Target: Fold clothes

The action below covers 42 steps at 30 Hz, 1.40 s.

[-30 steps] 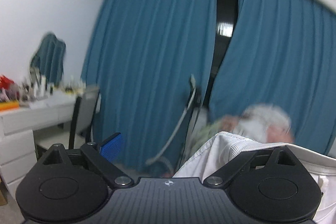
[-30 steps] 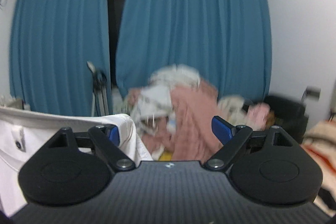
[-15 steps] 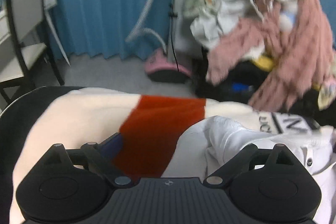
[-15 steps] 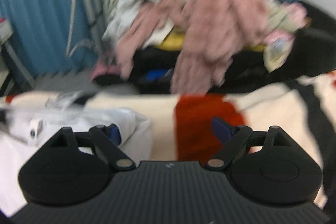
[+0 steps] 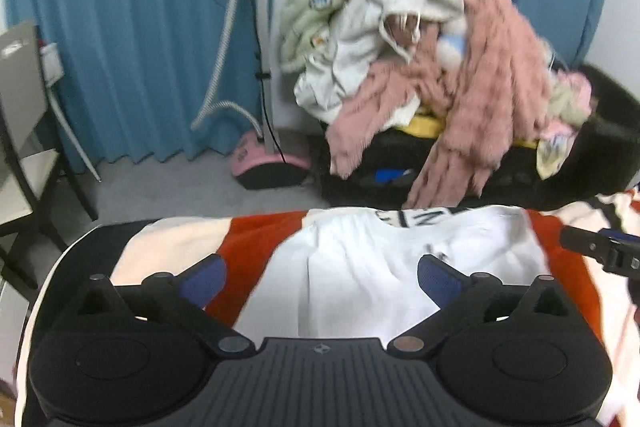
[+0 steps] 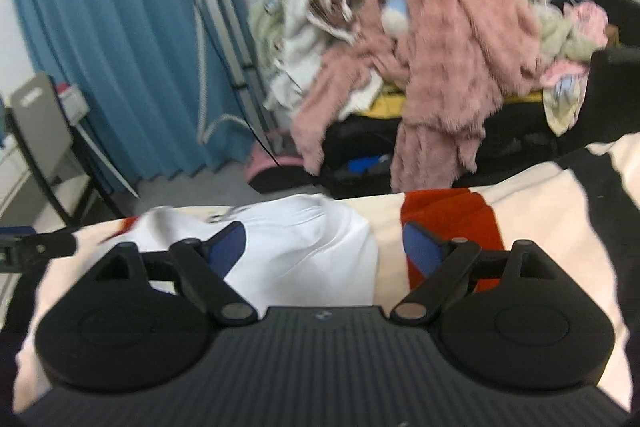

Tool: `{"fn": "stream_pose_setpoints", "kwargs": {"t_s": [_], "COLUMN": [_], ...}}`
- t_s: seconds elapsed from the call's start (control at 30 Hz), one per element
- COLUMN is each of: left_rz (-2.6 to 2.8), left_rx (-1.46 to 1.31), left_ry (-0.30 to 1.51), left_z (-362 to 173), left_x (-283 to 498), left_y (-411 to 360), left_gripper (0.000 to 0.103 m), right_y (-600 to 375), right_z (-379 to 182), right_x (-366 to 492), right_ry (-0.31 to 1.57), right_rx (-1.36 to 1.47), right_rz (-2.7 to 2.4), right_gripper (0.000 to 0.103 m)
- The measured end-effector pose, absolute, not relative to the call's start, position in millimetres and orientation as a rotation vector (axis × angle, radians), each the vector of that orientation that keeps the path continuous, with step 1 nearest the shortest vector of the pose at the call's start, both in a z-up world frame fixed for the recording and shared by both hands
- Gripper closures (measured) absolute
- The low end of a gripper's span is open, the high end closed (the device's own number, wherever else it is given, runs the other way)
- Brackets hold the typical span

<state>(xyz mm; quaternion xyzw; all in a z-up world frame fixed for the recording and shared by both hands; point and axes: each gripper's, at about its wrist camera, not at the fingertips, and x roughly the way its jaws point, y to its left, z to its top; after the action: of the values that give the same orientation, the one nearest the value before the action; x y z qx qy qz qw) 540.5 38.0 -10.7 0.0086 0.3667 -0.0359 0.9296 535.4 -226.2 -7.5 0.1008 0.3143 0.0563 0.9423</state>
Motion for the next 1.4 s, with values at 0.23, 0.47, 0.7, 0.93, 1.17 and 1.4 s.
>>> {"fn": "stream_pose_setpoints", "kwargs": {"t_s": [0.23,0.47,0.7,0.93,1.17,1.4], "left_rz": [-0.015,-0.009,0.009,0.012,0.010,-0.025], "left_rx": [0.036,0.049,0.063,0.025,-0.048,-0.131], "left_ry": [0.641,0.523,0.485,0.488,0.482,0.467], "left_z": [31,-9,-33,-48,-49,-57], "left_x": [375,209,128,97,100,111], "left_y": [26,30,23,12,15,20], "left_gripper": [0.000,0.002,0.001,0.001,0.001,0.001], "right_y": [-220,-231,-272,-323,-370,-379], "right_z": [35,26,-7,-35,-86,-150], "right_x": [384,245,196,204,239,291], "right_ry": [0.557,0.531,0.477,0.468,0.478,0.557], "right_rx": [0.196,0.177,0.335,0.527,0.887,0.925], "right_rz": [0.123,0.110,0.144,0.120,0.079,0.047], "right_gripper": [0.016,0.016,0.016,0.016,0.027,0.036]}}
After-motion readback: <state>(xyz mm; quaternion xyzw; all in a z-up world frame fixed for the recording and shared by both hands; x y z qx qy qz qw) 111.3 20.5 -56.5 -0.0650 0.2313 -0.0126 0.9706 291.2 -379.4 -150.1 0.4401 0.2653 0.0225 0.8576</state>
